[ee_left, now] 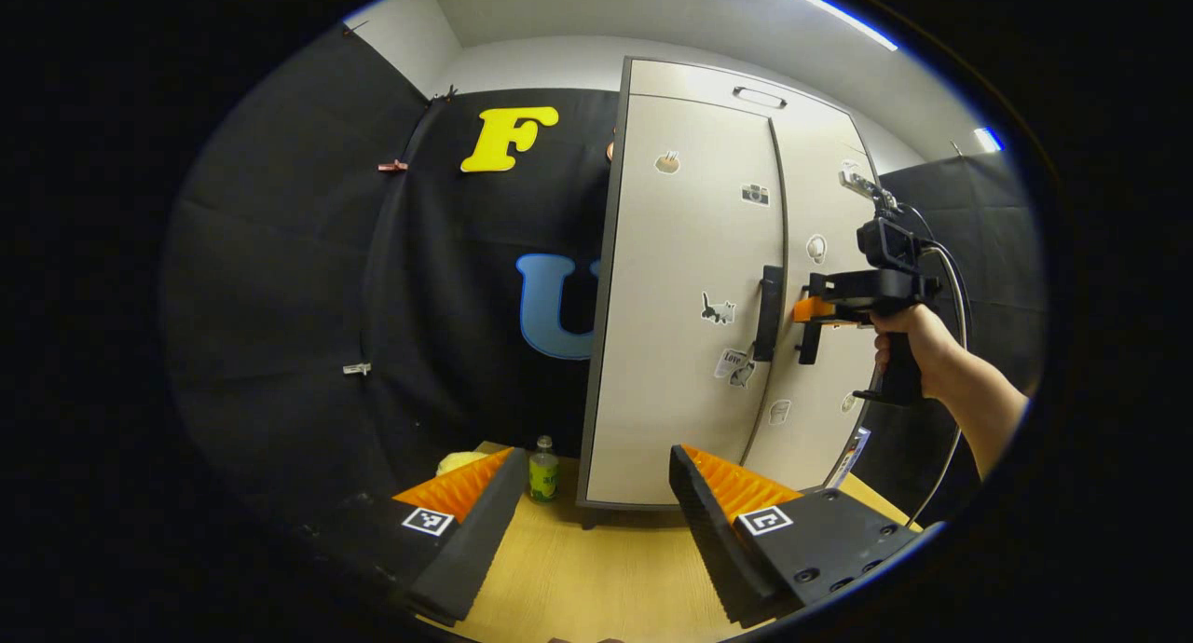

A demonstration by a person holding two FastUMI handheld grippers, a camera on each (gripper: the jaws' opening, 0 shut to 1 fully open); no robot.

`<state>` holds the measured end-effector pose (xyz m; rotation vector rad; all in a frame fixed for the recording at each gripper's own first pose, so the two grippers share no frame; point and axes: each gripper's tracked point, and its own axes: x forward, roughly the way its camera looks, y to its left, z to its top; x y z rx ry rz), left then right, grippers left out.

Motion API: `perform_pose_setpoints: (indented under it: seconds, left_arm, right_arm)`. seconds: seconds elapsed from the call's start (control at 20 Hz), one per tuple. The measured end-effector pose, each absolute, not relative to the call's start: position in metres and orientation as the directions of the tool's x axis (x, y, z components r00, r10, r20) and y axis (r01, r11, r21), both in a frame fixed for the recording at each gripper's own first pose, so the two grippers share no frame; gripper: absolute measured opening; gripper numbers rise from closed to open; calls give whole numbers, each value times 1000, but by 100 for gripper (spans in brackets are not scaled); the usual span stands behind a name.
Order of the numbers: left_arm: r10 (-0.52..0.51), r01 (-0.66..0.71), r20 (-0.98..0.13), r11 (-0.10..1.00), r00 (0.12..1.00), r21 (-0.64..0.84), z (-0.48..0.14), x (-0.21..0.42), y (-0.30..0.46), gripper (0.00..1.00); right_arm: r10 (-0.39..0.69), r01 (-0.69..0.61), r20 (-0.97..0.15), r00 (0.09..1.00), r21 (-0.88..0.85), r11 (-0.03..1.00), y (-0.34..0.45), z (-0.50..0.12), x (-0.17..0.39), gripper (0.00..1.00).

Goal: Open the right door of the double-door shoe cabinet with the right hand, and open the left door with the left hand.

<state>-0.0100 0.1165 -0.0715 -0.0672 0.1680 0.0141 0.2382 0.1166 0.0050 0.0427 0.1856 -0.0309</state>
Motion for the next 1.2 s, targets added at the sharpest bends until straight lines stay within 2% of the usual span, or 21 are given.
perform_pose_setpoints:
  seconds: [0.05,0.3,0.55,0.85,1.2]
  left_arm:
    - [-6,-6,-168,997,986,-72,-72,-11,114,95]
    - [-73,60,-184,995,980,-79,-83,-18,94,95]
    - [-18,4,-179,997,984,-75,-71,-36,76,95]
    - [78,-82,-161,997,984,-16,-57,-63,31,95]
    - [95,-101,-167,994,981,-27,-54,-99,-47,95]
  right_arm:
    - [-11,20,-191,982,42,999,116,5,232,17]
    - [0,5,-168,986,32,999,105,12,194,16]
    - [57,-49,-150,987,52,997,93,17,171,17]
    - [179,-169,-141,974,83,982,76,22,154,16]
    - [238,-227,-128,963,90,970,55,29,135,16]
